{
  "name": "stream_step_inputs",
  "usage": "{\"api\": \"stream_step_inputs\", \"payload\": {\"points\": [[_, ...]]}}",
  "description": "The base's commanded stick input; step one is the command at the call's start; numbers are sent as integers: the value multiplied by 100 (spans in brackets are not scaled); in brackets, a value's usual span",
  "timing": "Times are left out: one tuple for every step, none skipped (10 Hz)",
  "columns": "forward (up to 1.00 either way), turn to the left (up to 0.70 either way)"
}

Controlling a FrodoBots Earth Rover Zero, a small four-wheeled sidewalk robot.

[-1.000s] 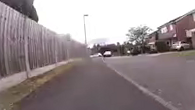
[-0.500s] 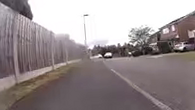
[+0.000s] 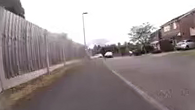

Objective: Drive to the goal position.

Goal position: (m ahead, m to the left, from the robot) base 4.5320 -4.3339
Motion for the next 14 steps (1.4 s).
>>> {"api": "stream_step_inputs", "payload": {"points": [[100, 0], [100, 0], [100, 0], [100, 0], [100, 0], [100, 0], [100, 20], [100, 40], [100, 40], [100, 38], [100, 33], [100, 0], [100, 0], [100, 0]]}}
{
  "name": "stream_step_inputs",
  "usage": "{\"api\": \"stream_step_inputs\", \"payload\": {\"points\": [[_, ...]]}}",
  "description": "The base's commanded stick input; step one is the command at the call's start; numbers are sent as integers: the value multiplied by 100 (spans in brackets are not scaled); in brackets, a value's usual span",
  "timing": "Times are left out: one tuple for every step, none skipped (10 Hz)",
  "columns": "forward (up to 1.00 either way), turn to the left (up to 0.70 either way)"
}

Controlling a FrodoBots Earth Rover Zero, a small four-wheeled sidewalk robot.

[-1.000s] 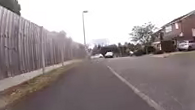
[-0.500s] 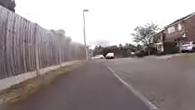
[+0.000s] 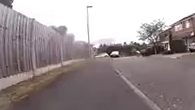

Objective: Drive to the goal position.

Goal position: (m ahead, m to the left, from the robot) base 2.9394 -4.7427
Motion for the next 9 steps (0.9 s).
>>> {"api": "stream_step_inputs", "payload": {"points": [[100, 0], [100, 0], [100, 0], [100, 0], [100, 0], [100, 0], [100, 0], [100, 0], [100, 0]]}}
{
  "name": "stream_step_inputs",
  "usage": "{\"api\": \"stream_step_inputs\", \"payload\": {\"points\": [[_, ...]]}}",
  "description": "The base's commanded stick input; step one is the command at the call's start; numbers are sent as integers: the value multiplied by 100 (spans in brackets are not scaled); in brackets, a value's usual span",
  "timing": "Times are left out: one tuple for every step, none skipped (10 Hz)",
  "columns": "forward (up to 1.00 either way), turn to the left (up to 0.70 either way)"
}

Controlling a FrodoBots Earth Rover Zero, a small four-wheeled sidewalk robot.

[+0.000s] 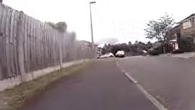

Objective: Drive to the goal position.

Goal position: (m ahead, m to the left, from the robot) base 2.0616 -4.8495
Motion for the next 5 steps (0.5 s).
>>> {"api": "stream_step_inputs", "payload": {"points": [[100, 0], [100, 0], [100, 0], [100, 0], [100, 0]]}}
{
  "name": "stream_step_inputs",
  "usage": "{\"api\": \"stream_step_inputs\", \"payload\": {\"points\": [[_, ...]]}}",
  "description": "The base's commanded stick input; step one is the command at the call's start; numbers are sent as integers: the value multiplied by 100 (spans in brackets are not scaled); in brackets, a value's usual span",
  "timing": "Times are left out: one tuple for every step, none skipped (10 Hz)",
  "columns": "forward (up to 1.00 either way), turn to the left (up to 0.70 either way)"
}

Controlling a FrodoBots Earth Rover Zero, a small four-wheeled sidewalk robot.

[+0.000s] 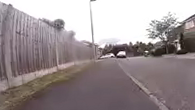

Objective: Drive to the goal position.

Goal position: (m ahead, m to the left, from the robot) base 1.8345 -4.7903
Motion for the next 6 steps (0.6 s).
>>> {"api": "stream_step_inputs", "payload": {"points": [[100, 0], [100, 0], [100, 0], [100, 0], [100, 0], [100, 0]]}}
